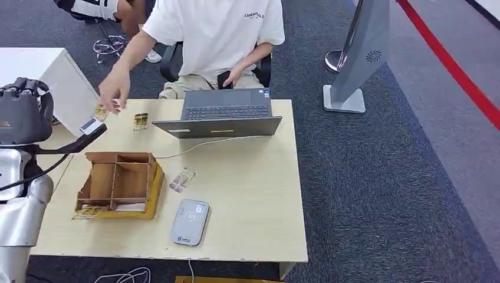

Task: Pass the card to the sensor for recognition and then transmit it.

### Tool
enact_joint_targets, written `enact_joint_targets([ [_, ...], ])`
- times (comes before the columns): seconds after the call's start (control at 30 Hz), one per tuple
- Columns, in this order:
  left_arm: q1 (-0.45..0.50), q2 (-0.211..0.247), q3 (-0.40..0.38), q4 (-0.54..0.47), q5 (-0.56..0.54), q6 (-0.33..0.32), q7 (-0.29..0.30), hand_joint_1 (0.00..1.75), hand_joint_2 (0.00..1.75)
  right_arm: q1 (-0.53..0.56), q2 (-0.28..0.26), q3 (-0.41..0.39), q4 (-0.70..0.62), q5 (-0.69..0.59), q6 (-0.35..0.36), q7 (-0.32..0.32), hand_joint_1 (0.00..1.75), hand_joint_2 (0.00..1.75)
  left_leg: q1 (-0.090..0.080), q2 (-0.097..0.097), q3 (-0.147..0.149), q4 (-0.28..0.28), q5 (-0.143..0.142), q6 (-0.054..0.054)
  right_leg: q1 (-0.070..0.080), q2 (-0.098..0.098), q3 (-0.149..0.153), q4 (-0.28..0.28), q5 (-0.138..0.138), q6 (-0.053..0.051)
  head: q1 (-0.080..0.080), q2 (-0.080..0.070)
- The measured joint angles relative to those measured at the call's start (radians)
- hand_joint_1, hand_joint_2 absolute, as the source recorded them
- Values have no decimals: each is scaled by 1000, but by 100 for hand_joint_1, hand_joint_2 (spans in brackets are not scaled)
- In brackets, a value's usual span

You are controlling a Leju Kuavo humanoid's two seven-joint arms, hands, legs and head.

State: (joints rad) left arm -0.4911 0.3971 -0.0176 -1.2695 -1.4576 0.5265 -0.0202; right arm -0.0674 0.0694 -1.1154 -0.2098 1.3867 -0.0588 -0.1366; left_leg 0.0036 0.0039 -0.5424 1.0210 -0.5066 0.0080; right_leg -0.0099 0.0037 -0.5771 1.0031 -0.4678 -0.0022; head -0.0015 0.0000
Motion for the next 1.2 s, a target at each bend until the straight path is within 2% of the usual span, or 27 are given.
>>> enact_joint_targets([
  [0.13,14,-26,-25,-28,2,12,7,175,175,0,0,0,0,0,-1,3,0,175,0,0,0,0,0,0,0,0,0,0,0,0,0,0],
  [0.3,120,-96,-87,-205,21,-13,15,175,175,0,0,0,2,-6,-10,14,0,175,-1,0,-1,0,-1,0,-1,0,0,-1,0,0,0,0],
  [0.43,211,-126,-192,-360,5,-63,37,175,175,4,0,-3,3,-16,-21,20,0,175,-1,0,-1,0,-2,1,-1,0,-1,-1,0,1,0,0],
  [0.63,324,-135,-370,-518,-24,-69,108,175,175,7,2,-10,5,-30,-30,29,0,175,-1,0,-2,0,-2,1,-1,0,-1,-1,0,0,0,0],
  [0.77,388,-135,-432,-551,-12,-118,149,175,175,8,5,-16,7,-40,-39,33,0,175,0,0,-1,0,-2,0,0,0,-1,-1,0,0,0,0],
  [0.9,414,-135,-460,-550,2,-283,205,175,175,10,8,-29,8,-50,-47,43,0,175,0,0,-1,0,-1,0,0,0,-1,-1,0,0,-1,0],
  [1.0,417,-138,-469,-532,18,-347,223,175,175,11,11,-35,8,-54,-51,43,0,175,0,0,-1,0,-1,-1,0,0,-1,-1,0,0,-1,0],
  [1.2,417,-145,-476,-479,51,-419,237,175,175,12,16,-41,8,-56,-54,42,0,175,0,0,-2,0,-1,-1,0,0,-1,-1,0,0,-1,0],
])
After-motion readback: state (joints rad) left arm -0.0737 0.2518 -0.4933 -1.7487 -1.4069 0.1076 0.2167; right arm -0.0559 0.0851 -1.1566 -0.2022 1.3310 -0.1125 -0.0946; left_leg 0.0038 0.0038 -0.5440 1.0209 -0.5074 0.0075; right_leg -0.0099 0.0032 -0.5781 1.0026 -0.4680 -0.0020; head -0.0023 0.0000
